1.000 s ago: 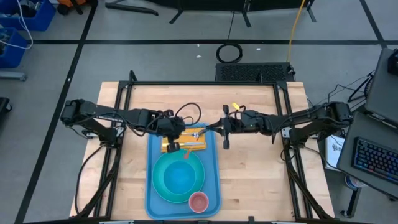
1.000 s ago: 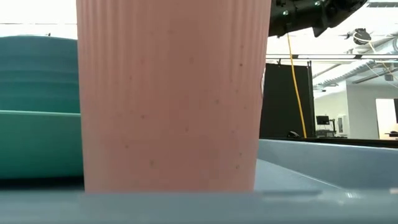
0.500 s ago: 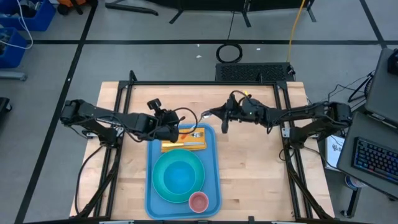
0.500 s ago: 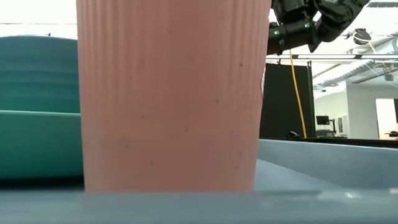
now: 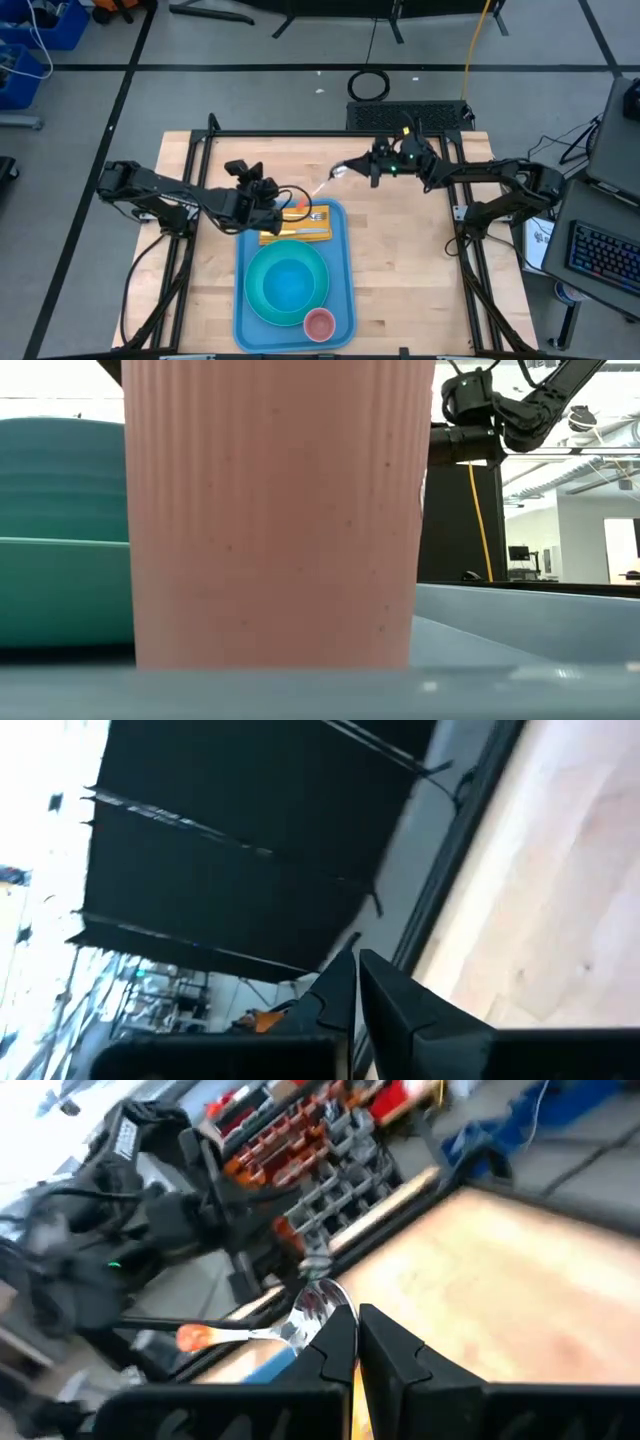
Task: Set up tray
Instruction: Put the orange spoon in between the yellow knife and the orange fork on the yellow napkin on the blue serving tray
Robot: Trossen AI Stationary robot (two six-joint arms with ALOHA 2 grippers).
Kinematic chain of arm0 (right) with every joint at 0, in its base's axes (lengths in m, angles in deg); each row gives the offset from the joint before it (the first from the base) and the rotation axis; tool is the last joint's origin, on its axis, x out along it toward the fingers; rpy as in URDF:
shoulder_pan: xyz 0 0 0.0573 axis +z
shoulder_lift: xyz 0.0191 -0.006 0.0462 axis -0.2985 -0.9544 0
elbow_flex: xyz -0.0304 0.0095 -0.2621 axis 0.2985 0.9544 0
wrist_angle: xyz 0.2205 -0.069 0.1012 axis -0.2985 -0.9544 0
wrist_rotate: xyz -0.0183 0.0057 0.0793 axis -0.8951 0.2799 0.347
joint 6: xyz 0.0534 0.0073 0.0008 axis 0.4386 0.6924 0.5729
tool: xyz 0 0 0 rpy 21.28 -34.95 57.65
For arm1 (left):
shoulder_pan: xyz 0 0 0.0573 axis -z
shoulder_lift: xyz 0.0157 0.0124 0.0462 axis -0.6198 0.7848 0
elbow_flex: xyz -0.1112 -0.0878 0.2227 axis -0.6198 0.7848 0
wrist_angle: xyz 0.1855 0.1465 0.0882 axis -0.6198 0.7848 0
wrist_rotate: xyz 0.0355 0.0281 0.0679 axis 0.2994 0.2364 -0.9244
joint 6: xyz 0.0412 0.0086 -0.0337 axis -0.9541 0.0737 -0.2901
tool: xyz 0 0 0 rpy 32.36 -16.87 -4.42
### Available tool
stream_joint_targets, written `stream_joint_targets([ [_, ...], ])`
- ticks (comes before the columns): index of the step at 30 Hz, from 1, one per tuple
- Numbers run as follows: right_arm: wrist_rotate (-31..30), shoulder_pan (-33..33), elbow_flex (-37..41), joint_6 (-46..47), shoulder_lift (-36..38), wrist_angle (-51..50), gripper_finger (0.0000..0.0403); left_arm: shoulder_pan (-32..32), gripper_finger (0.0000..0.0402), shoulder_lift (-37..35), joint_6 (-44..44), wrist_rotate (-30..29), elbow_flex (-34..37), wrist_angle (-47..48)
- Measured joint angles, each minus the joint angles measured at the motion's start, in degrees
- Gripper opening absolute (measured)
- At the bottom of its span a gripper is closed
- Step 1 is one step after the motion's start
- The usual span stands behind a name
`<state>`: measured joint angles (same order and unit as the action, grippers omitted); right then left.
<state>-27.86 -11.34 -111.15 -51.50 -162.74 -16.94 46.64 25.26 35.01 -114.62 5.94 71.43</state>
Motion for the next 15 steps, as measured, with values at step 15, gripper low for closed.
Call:
stream_joint_targets([
  [15,-2.0,-2.6,0.1,5.5,0.1,-3.7,0.0000,-2.0,0.0025,0.0,10.3,-6.1,9.6,-1.3],
])
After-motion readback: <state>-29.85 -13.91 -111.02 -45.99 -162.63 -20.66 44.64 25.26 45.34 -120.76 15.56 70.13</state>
